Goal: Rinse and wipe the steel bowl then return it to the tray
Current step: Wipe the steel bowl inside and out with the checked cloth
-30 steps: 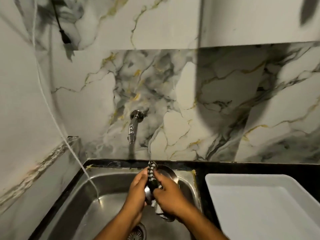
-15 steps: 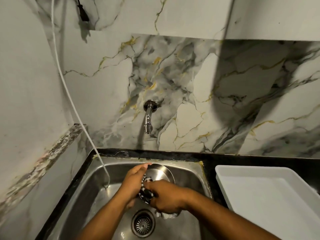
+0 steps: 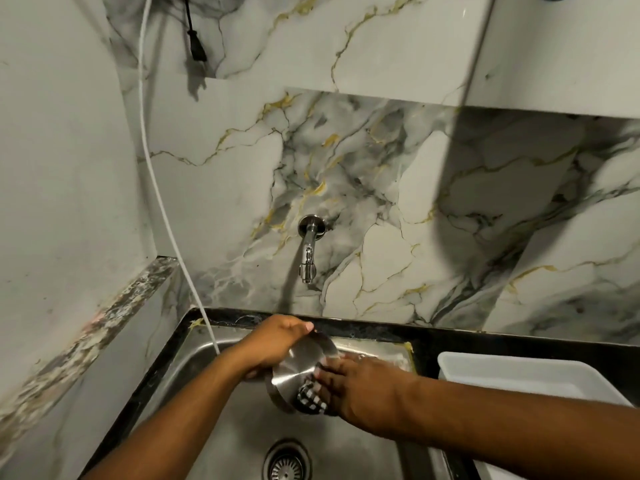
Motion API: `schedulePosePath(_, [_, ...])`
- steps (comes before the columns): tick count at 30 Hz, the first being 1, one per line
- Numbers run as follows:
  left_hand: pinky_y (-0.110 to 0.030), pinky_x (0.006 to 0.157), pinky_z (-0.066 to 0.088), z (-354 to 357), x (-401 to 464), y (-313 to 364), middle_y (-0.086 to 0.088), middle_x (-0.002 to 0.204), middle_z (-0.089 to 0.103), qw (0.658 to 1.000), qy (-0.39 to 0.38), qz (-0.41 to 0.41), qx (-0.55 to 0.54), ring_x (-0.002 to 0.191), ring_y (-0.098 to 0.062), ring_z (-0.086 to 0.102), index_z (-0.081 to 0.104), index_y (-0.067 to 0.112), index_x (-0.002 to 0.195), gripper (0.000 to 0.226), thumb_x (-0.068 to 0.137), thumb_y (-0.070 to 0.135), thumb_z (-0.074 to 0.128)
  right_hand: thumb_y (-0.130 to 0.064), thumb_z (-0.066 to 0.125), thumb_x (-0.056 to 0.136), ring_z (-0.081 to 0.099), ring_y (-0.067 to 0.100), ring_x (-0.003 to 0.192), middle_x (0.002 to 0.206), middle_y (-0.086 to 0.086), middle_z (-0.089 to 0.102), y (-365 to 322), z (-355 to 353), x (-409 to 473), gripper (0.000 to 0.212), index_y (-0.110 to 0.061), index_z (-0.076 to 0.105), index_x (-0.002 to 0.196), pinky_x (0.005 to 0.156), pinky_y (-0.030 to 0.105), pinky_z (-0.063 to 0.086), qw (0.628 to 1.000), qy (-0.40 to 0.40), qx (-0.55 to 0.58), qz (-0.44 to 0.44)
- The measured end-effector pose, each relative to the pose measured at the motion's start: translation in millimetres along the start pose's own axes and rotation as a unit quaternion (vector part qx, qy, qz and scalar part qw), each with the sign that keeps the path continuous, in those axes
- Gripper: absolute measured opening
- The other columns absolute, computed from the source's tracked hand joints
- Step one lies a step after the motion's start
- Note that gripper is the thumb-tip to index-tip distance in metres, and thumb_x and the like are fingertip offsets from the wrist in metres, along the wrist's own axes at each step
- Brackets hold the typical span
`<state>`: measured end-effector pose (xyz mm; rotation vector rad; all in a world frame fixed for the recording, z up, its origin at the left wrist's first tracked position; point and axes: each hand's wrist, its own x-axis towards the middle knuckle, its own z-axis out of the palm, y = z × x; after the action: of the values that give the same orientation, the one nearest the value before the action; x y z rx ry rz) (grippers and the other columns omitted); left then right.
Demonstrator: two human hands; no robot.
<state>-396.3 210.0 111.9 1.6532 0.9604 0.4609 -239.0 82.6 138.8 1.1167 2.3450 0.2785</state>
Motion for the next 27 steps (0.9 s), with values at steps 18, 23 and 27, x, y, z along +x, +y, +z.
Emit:
schedulePosePath(18, [-0.024, 0.053, 0.044, 4.0, 23.0, 11.5, 0.001, 0.063, 0.064, 0.992, -0.064, -0.070, 0.086, 0.056, -0.013, 0.057, 0.065, 0.020, 0.068, 0.034, 0.096, 0.036, 0.053, -0.018, 0.032, 0.103, 0.008, 0.041, 0.149, 0.160, 0.028, 0.011, 2.0, 27.4, 24.5, 0.060, 0.005, 0.005, 0.151, 0.120, 0.052, 0.004, 0.994, -0.006, -0.071, 0.082])
schedulePosePath(23, [-0.027, 0.076, 0.048, 24.9, 26.8, -10.4, -0.005, 0.100, 0.074, 0.998, 0.004, -0.023, 0.057, 0.089, -0.014, 0.065, 0.074, 0.016, 0.099, 0.028, 0.097, 0.034, 0.053, -0.010, 0.056, 0.091, 0.053, 0.043, 0.121, 0.134, 0.028, 0.054, -3.1, 5.3, 17.7, 0.041, 0.004, 0.049, 0.129, 0.102, 0.050, 0.046, 0.978, -0.149, 0.116, 0.084])
schedulePosePath(27, [-0.015, 0.071, 0.044, 51.9, 29.4, -22.2, 0.019, 0.091, 0.068, 0.998, 0.047, 0.030, 0.019, 0.091, 0.002, 0.062, 0.073, 0.025, 0.098, 0.019, 0.096, 0.032, 0.056, -0.004, 0.055, 0.084, 0.062, 0.032, 0.089, 0.094, 0.012, 0.063, 5.2, -1.8, 15.8, 0.016, -0.007, 0.061, 0.099, 0.077, 0.037, 0.053, 0.915, -0.131, 0.369, 0.097])
